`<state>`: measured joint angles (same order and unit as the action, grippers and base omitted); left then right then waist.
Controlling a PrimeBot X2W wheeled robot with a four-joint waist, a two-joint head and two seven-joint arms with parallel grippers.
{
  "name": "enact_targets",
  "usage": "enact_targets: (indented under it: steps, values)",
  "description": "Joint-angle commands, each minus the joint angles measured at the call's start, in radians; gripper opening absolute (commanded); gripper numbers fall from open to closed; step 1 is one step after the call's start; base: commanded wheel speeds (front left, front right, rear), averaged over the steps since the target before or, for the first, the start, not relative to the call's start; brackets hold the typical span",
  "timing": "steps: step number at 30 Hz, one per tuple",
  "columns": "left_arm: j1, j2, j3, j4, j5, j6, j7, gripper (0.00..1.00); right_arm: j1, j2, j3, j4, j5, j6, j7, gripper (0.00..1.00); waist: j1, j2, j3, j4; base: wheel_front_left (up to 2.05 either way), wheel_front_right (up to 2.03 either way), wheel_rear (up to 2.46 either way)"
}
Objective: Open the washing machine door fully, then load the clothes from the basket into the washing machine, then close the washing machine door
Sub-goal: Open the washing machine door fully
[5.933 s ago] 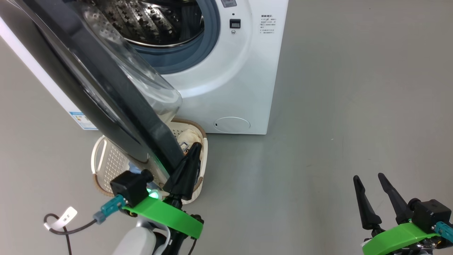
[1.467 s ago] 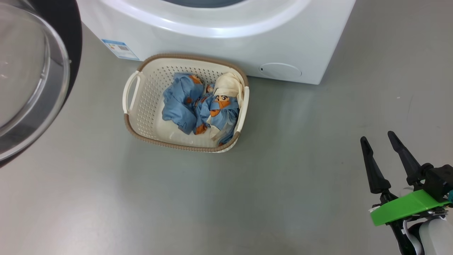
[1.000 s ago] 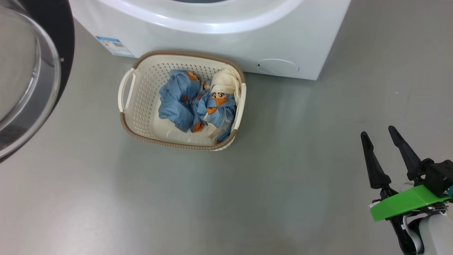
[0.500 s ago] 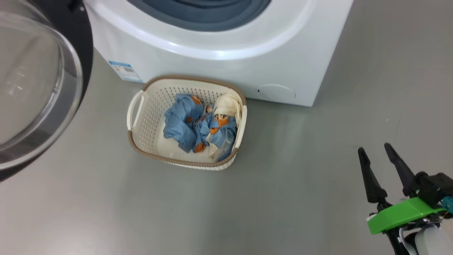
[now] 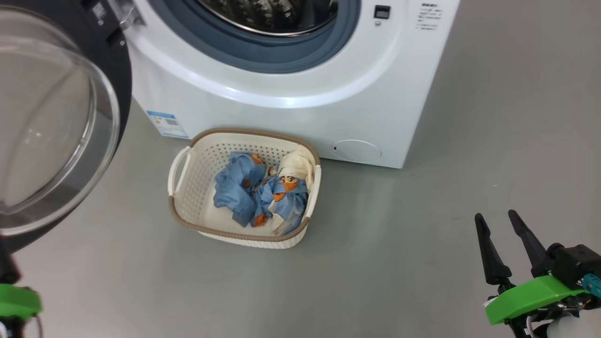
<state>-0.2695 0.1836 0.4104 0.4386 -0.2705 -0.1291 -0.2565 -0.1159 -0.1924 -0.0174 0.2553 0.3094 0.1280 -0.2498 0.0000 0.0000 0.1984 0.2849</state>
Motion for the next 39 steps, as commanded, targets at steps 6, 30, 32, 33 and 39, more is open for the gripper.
enact_targets:
  steps: [6,30,32,33,39]
  values:
    - [0.046,0.051,-0.121,-0.117,-0.018,-0.001,-0.005,1.00,0.011,0.000,0.007,-0.038,-0.014,0.003,-0.012,1.00,0.0000,0.0000,-0.015,-0.050,0.00,0.00,0.00]
    - [0.098,0.041,-0.372,-0.196,-0.110,-0.001,-0.005,1.00,0.017,0.045,-0.038,-0.078,-0.058,0.003,-0.012,1.00,0.0000,0.0000,-0.031,-0.221,0.00,0.00,0.00]
    - [0.099,0.039,-0.377,-0.196,-0.120,-0.001,-0.005,1.00,0.019,0.043,-0.036,-0.078,-0.057,0.003,-0.012,1.00,0.0000,0.0000,-0.034,-0.234,0.00,0.00,0.00]
    - [0.100,0.038,-0.382,-0.195,-0.124,-0.001,-0.005,1.00,0.020,0.044,-0.038,-0.078,-0.056,0.003,-0.012,1.00,0.0000,0.0000,-0.037,-0.240,0.00,0.00,0.00]
    - [0.111,0.030,-0.412,-0.195,-0.142,-0.002,-0.005,1.00,0.027,0.042,-0.038,-0.080,-0.038,0.003,-0.012,1.00,0.0000,0.0000,-0.047,-0.266,0.00,0.00,0.00]
